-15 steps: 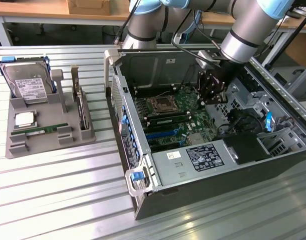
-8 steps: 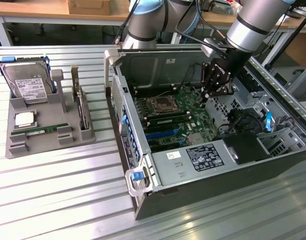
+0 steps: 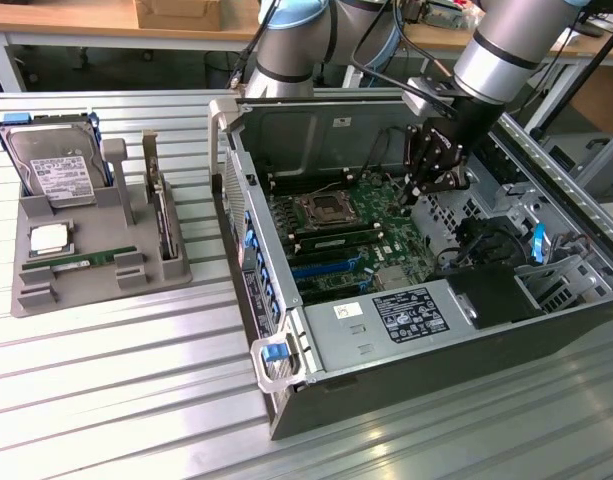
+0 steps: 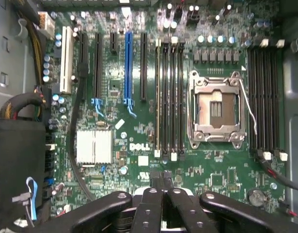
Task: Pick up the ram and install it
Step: 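Press down the ram until it locks into place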
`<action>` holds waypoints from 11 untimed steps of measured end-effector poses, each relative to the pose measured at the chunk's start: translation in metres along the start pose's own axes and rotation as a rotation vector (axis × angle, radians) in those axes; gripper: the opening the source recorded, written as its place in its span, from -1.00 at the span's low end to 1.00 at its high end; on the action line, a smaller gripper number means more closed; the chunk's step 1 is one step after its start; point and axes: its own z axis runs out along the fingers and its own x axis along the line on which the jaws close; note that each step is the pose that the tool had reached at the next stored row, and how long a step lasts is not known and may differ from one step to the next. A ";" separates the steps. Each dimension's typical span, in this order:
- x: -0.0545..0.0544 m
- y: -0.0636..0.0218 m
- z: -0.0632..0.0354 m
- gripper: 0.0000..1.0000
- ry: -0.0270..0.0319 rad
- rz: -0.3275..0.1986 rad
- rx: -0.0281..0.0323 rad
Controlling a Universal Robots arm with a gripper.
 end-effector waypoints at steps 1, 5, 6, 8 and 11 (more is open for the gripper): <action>0.000 0.0000 0.0000 -0.79 0.0003 0.000 0.0088; 0.000 0.0000 0.0001 -0.79 0.0002 0.000 0.0097; 0.000 0.0000 0.0001 -0.79 0.0002 0.000 0.0097; 0.000 0.0000 0.0001 -0.79 0.0002 0.000 0.0097; 0.000 0.0000 0.0002 -0.79 0.0001 0.000 0.0097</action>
